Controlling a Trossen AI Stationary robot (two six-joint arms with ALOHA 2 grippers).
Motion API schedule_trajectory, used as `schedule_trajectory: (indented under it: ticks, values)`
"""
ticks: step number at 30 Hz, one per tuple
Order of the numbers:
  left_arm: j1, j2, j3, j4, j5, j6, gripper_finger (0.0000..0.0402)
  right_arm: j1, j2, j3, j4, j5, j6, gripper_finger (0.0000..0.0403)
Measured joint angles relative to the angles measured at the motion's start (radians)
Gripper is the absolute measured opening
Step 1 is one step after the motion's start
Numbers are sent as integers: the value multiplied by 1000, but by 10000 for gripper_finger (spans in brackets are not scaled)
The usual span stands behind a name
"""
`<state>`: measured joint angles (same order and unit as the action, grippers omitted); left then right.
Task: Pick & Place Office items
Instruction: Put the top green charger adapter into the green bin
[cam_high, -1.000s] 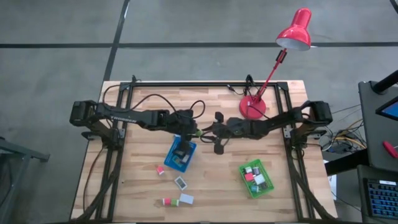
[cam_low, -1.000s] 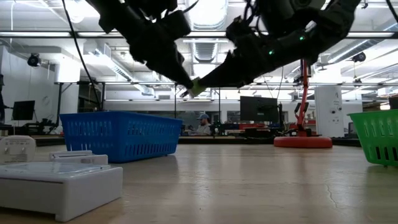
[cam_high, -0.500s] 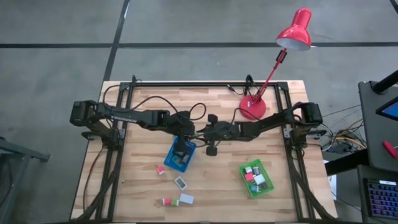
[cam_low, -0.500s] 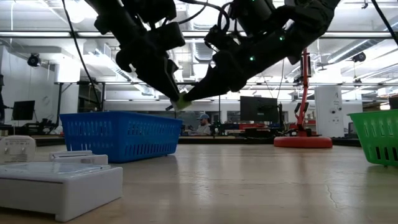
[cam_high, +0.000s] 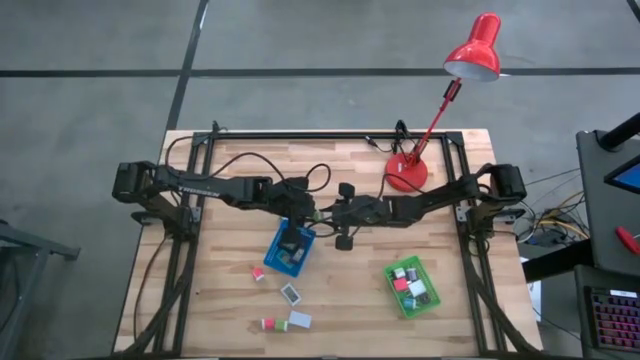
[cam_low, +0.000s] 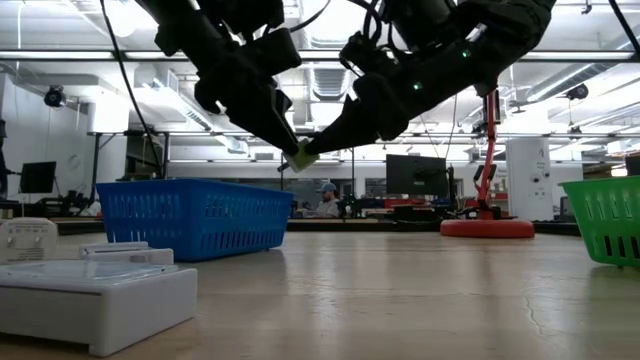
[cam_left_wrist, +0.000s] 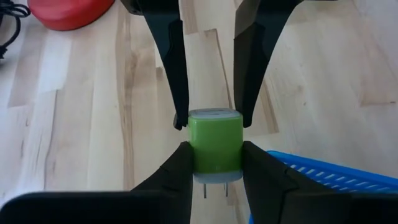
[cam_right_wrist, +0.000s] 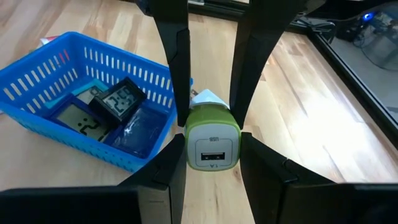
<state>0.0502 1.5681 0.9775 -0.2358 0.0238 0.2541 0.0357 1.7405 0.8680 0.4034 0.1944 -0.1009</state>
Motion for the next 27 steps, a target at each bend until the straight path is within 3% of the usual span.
schedule_trajectory:
  ticks: [7,14,17,27]
  values:
    - [0,-1,0,-4,0,8,113,2,-2,0,0,8,-2,114]
    - [-2,-4,23,51,-6,-15,319,5,-4,2,8,4,-3,114]
    - [-5,-4,29,35,-1,-17,380,6,-4,2,4,5,-3,114]
    - [-21,-120,19,-84,10,12,375,8,-4,0,-19,7,-3,114]
